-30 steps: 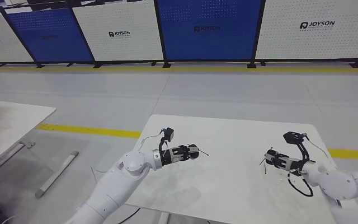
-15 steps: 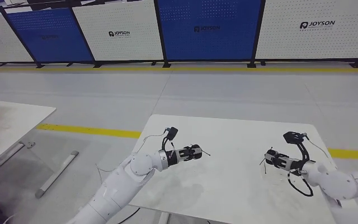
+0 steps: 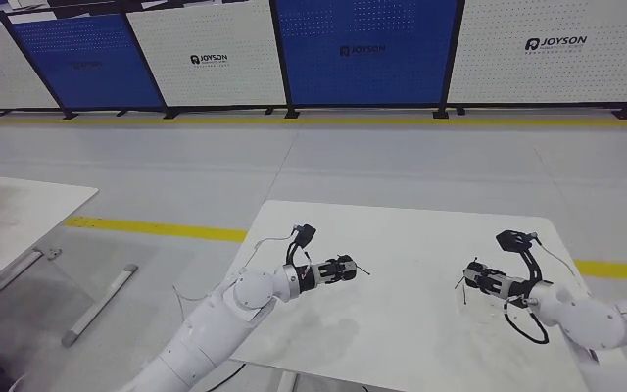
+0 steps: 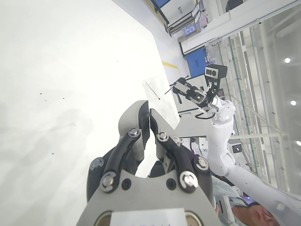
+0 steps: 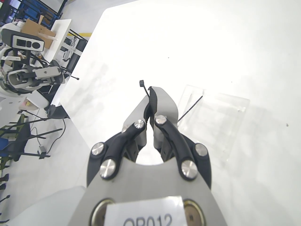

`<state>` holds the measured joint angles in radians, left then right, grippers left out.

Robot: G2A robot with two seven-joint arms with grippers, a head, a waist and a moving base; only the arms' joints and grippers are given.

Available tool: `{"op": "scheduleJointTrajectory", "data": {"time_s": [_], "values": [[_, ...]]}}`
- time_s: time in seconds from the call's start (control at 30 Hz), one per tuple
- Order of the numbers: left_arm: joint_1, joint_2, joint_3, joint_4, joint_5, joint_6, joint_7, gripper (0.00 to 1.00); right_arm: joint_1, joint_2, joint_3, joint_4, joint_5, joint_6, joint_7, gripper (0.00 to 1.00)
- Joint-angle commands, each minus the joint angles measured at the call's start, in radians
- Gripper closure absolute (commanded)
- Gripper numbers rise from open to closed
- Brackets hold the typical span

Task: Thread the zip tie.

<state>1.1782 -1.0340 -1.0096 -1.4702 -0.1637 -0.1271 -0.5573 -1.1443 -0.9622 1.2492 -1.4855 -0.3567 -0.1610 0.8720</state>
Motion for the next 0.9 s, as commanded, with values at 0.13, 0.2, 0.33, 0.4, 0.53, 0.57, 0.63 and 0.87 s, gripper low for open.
{"op": "scheduleJointTrajectory", "data": {"time_s": [0.13,0.2,0.33,0.4,0.53,0.57,0.63,0.87], "values": [[0.003,-0.015,0.029,-0.018,-0.089,0.064,0.016,1.00,0.000,0.000,0.000,0.000,0.000,0.000,0.000,1.00],[0.002,-0.015,0.030,-0.018,-0.088,0.065,0.018,1.00,0.000,0.000,0.000,0.000,0.000,0.000,0.000,1.00],[0.002,-0.015,0.030,-0.018,-0.088,0.065,0.018,1.00,0.000,0.000,0.000,0.000,0.000,0.000,0.000,1.00],[0.002,-0.015,0.030,-0.018,-0.088,0.065,0.018,1.00,0.000,0.000,0.000,0.000,0.000,0.000,0.000,1.00],[0.002,-0.015,0.030,-0.018,-0.088,0.065,0.018,1.00,-0.026,-0.004,0.006,-0.018,0.050,-0.030,-0.060,1.00],[0.002,-0.015,0.030,-0.018,-0.088,0.065,0.018,1.00,-0.037,-0.006,0.016,-0.026,0.092,-0.048,-0.099,1.00],[0.002,-0.015,0.030,-0.018,-0.088,0.065,0.018,1.00,-0.062,-0.009,0.030,-0.040,0.143,-0.078,-0.160,1.00],[0.002,-0.015,0.030,-0.018,-0.088,0.065,0.018,1.00,-0.167,-0.028,-0.009,-0.125,0.171,-0.077,-0.378,1.00]]}}
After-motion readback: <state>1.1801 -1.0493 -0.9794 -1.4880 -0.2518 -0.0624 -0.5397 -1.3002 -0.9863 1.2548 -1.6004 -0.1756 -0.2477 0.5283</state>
